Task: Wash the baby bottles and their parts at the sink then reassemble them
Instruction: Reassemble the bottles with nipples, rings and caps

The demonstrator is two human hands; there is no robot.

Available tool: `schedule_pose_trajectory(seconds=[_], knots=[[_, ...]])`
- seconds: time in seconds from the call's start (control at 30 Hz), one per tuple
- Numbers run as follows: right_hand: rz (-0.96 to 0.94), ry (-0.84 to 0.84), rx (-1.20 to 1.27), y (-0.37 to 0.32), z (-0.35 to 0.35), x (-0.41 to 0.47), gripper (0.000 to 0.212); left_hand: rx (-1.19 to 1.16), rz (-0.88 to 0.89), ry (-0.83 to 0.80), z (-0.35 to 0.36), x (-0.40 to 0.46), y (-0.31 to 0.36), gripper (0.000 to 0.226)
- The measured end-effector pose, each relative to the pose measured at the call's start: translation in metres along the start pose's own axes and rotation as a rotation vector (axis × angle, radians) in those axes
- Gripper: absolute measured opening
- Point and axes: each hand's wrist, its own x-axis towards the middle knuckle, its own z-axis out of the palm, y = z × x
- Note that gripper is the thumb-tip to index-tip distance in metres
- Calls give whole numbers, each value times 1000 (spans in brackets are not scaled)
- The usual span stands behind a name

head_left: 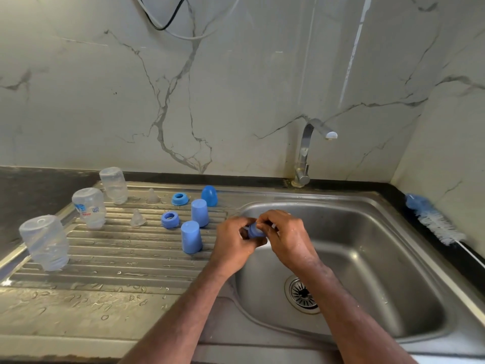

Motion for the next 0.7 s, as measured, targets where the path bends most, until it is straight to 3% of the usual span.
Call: schedule_pose_trajectory(seconds=[0.1,0.27,0.4,0.53,0.7], knots=[[141,22,81,-1,1,-3,8,-66,-20,-32,-1,-3,4,26],[570,120,603,4,5,-5,12,-191,-52,-100,1,-5,7,29],[589,23,890,4,-4,-4,7,-425,-207,-48,4,-9,5,29],[431,-175,650,4,-15,-4,37,-494,-249,-80,-1,-8,7,30],[303,-181,345,11,-20,1,29,-564,-320,-121,-7,-7,4,28]])
